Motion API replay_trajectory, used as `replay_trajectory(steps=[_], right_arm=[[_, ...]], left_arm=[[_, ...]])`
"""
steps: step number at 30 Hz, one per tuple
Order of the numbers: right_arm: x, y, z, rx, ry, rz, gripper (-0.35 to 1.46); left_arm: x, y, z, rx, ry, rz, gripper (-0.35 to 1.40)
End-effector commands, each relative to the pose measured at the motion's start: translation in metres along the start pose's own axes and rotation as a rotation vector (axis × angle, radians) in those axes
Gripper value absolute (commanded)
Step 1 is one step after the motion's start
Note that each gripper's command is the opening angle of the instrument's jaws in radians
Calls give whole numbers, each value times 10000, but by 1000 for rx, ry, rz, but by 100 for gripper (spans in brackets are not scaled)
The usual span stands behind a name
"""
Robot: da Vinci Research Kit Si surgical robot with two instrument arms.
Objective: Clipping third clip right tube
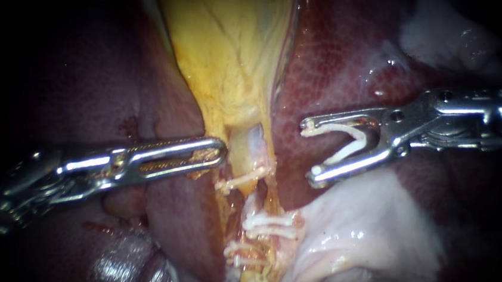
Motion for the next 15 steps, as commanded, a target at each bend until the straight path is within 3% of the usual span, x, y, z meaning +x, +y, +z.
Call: replay_trajectory(steps=[1, 5, 8, 11, 15], right_arm=[[0, 0, 0, 0, 0, 0, 60], [-10, 1, 4, 7, -2, -7, 60], [-28, 4, 15, 16, -7, -25, 60], [-54, 12, 35, 22, -37, -15, 60], [-87, 24, 59, 19, -78, 10, 60]], left_arm=[[-2, 0, -2, 3, 1, -1, -35], [-21, 0, -31, -3, 4, -11, -35], [-36, 2, -54, -13, -18, -21, -35], [-51, 2, -75, -19, -42, -31, -35], [-60, -1, -89, -19, -56, -39, -35]])
